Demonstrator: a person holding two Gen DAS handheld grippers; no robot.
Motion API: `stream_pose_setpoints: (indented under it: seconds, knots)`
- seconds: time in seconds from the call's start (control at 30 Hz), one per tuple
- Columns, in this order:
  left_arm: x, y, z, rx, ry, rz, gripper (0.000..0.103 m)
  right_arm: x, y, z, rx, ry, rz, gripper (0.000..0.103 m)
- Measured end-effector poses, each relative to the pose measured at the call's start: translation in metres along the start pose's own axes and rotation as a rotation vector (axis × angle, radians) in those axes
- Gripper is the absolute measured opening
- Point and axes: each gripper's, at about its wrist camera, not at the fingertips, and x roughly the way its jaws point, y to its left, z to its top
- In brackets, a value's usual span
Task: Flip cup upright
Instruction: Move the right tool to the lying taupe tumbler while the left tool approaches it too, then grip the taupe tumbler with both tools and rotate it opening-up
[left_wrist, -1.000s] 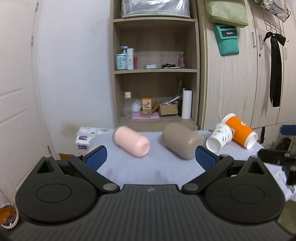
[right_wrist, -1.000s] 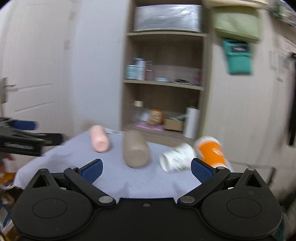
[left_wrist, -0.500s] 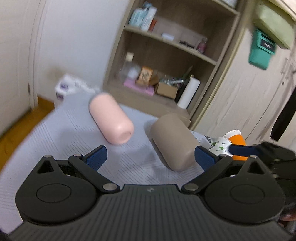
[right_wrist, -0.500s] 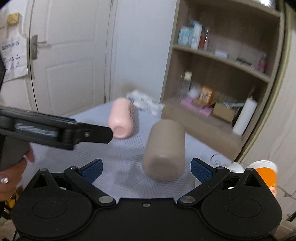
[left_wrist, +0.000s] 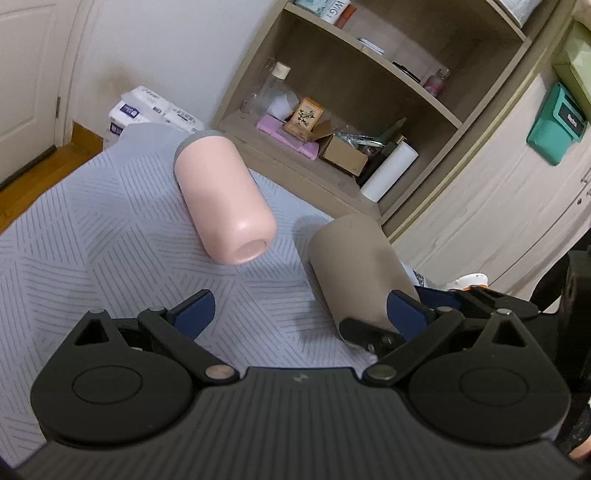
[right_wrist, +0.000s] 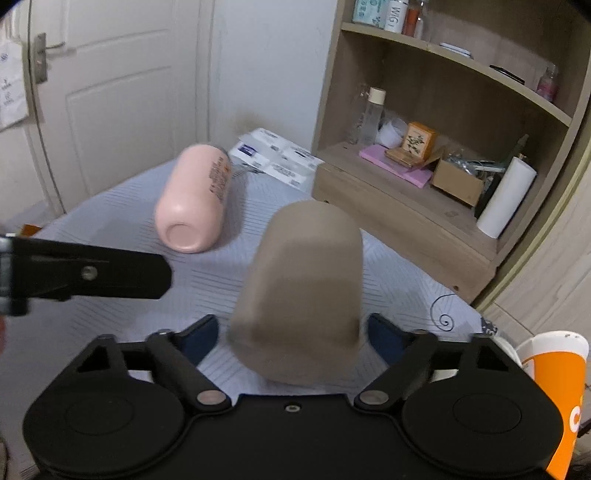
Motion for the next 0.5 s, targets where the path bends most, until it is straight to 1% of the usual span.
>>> stream_pose_setpoints:
  seconds: [0.27, 0.37, 0.5]
  knots:
    - [-0.005, 0.003, 0.000, -0.026, 0.018, -0.022, 0.100, -0.002, 0.003, 0.003, 0.015, 0.026, -0.012, 0.083]
    - [-0.010, 0.004, -0.003, -0.039, 0.039, -0.033, 0.100, -0.009, 0.004, 0.001, 0.051, 0.042, -0.009, 0.083]
    - [-0.021, 0.003, -0.010, -0.034, 0.036, -0.028, 0.100, -0.025, 0.008, -0.006, 0.088, 0.052, -0.001, 0.083]
